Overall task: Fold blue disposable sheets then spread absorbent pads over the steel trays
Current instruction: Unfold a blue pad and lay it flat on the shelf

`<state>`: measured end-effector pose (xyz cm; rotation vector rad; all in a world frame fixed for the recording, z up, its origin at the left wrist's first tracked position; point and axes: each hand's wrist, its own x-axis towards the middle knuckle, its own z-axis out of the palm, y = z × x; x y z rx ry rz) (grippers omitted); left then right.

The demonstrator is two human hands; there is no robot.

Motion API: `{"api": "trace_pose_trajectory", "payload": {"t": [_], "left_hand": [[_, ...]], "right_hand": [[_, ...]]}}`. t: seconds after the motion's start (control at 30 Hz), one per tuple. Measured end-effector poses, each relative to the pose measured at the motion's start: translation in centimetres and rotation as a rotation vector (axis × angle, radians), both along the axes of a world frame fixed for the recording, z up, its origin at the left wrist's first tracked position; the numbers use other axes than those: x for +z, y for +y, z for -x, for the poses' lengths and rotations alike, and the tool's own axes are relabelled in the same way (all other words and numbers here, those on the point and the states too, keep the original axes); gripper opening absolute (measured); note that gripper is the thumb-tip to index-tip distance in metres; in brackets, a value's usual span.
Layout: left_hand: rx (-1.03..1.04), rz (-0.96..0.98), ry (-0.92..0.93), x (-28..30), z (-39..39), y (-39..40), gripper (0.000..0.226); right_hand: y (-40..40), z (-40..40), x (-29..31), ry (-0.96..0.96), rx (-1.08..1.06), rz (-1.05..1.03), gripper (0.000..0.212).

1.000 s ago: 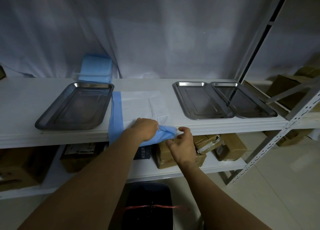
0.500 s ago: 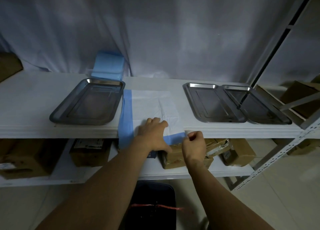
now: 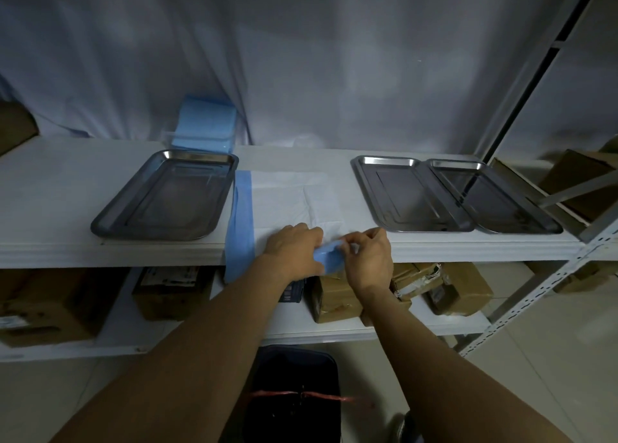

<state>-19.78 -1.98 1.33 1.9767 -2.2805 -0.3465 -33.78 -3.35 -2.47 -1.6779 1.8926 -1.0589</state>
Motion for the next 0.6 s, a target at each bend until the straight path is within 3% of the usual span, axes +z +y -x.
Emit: {"api": "trace_pose_trajectory", "payload": {"t": [0.07,0.2,0.27,0.33,0.47,0.53,0.6], "left_hand": [[0.047,0.007,0.037,0.4,-0.1,-0.8,0.018],[0.129,0.002,0.137,1.2,-0.2,-2.1,0.022],[0.148,0.009,0.095,1.3,0.0,-2.5,0.022],[0.157,0.018,0.023,1.2,0.2,-2.8,0.023],[0.122,0.033,-0.047,1.4,0.7,-3.1,0.024],[0.099,0.040,-0.054,1.3,0.9,-3.1,0.023],[0.089,0.046,-0.062,1.3,0.9,-2.9,0.022]], "right_hand": [[-0.3,0.2,0.6,0.007,0.019,0.010,0.017],[0.5,0.3,0.7,-0.076,-0.043,0.022,0.020],[1.2,0.2,0.6,-0.157,-0.108,0.043,0.018],[1.8,0.1,0.3,-0.184,-0.133,0.031,0.034],[1.9,-1.1,-0.2,0.048,-0.130,-0.065,0.076],[1.2,-1.8,0.0,0.145,-0.175,-0.108,0.079],[0.5,-2.0,0.2,0.190,-0.205,-0.119,0.066]]}}
